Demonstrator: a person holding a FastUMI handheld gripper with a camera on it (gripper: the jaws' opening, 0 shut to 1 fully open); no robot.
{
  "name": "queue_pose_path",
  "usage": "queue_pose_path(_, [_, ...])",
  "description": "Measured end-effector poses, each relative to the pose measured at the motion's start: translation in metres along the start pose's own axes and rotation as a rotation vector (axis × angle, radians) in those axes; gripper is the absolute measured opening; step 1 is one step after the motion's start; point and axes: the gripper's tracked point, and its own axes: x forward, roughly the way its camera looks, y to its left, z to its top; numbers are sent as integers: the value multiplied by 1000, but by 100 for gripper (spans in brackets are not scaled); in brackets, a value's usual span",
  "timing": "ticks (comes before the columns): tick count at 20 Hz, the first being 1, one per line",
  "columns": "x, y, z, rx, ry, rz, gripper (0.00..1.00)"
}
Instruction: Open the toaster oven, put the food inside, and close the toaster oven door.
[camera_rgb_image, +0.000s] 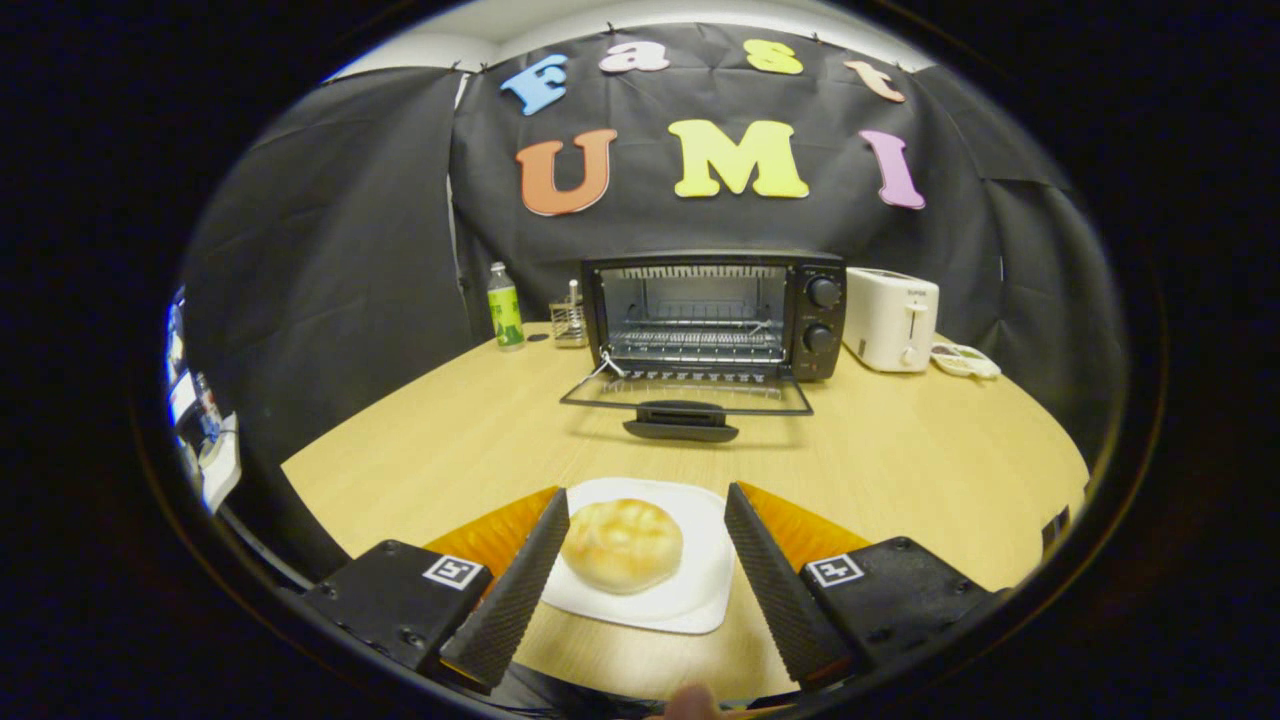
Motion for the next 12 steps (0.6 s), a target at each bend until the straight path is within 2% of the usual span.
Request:
queue_pose_path(6, [17,14,-41,-27,97,47,100])
queue_pose_path(12, [28,13,-53,-15,154,51,98])
